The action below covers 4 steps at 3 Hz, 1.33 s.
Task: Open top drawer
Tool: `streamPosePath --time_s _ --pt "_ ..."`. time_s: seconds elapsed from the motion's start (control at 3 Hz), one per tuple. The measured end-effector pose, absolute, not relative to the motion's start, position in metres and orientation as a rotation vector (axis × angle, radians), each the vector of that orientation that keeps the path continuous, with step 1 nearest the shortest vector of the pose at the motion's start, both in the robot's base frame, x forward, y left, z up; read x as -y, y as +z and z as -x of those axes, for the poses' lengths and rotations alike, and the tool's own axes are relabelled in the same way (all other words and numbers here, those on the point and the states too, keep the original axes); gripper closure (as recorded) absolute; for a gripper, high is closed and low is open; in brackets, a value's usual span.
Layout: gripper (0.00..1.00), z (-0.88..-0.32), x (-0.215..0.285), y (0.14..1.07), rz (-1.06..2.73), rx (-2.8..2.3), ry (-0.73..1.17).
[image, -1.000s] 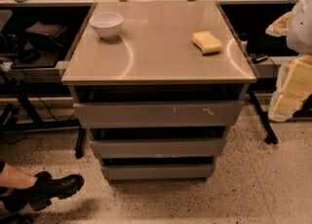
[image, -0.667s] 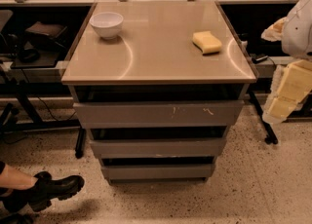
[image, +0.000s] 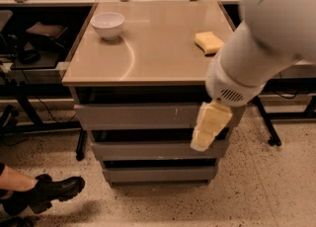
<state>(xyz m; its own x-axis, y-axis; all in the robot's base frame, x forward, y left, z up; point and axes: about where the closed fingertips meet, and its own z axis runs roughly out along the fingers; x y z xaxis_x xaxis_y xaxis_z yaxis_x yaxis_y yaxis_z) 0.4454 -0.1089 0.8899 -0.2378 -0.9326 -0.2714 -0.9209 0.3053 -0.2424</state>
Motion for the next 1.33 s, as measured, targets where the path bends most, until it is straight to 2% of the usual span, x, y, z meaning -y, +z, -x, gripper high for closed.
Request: streamPosePath --time_s 0.67,1.0,1.33 --pt "0.00 -0.450 0.109 0.861 1.608 -2.261 -0.098" --pt "0.00 -0.462 0.107 0.856 1.546 -2.272 -0.193" --pt "0.00 -0.495 0.074 0.862 1.481 -2.158 -0.358"
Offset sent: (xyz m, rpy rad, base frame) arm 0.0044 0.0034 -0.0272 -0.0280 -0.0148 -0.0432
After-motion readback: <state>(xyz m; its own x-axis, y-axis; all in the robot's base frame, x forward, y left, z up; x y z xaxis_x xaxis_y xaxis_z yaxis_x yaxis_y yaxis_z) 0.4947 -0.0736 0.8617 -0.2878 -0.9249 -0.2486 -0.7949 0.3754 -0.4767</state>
